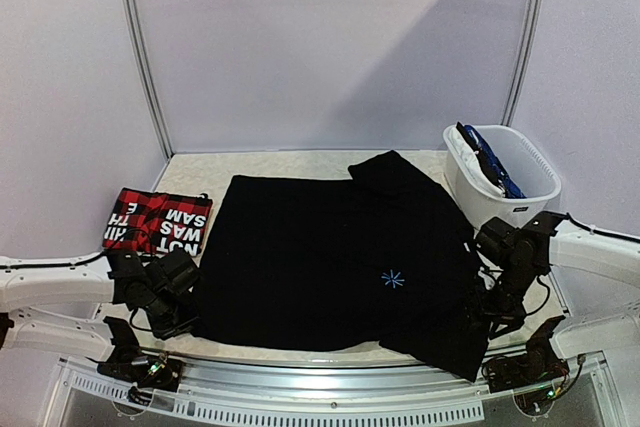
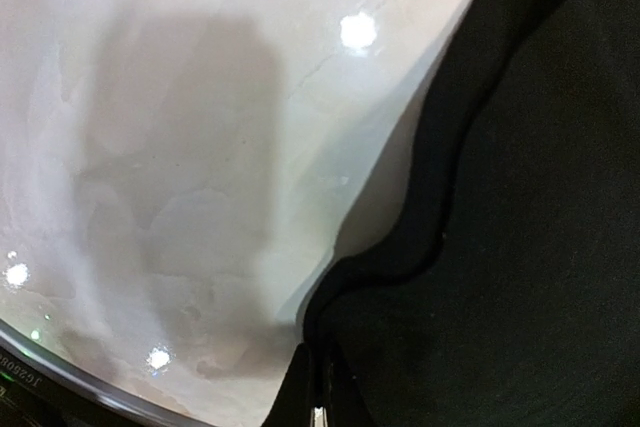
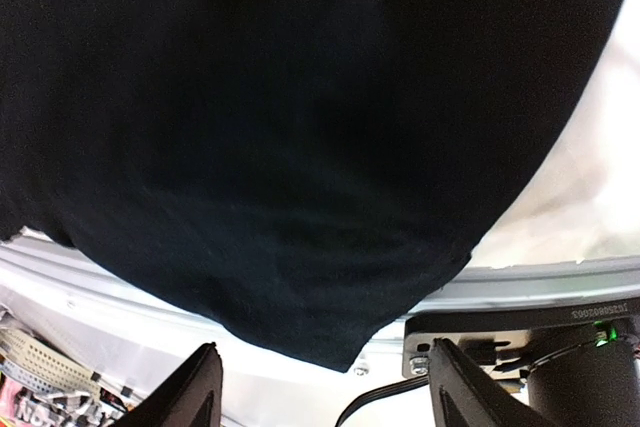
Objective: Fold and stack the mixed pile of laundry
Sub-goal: Pick up the flattened T-shirt from the center of the board.
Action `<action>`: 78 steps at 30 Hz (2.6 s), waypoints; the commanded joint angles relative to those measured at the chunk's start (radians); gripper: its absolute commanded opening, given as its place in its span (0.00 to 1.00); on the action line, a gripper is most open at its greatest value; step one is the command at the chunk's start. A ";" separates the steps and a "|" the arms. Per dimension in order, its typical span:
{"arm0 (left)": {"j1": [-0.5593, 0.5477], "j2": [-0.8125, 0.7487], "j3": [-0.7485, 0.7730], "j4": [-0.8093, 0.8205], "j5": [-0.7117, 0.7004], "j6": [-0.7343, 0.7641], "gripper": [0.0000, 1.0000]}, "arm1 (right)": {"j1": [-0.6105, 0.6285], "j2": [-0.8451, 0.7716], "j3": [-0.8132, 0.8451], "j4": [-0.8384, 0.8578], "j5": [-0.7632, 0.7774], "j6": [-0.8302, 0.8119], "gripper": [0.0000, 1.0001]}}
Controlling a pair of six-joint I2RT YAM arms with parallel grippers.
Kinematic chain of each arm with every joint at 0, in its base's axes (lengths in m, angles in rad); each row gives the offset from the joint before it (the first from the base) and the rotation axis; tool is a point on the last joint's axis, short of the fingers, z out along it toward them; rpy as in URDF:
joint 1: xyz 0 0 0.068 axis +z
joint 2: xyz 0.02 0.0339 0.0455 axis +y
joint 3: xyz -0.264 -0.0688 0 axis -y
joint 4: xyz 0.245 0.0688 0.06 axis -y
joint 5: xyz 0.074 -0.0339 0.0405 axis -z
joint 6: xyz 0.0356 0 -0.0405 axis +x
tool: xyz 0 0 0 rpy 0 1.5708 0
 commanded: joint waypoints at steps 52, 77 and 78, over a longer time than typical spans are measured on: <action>-0.016 0.139 0.107 -0.047 -0.020 0.072 0.00 | 0.121 -0.093 -0.113 0.081 0.075 0.119 0.00; -0.022 -0.031 0.291 -0.414 -0.005 0.044 0.00 | 0.119 -0.134 0.176 -0.210 0.141 0.107 0.00; -0.022 -0.038 0.288 -0.413 -0.006 0.038 0.00 | 0.119 -0.126 0.186 -0.191 0.134 0.104 0.00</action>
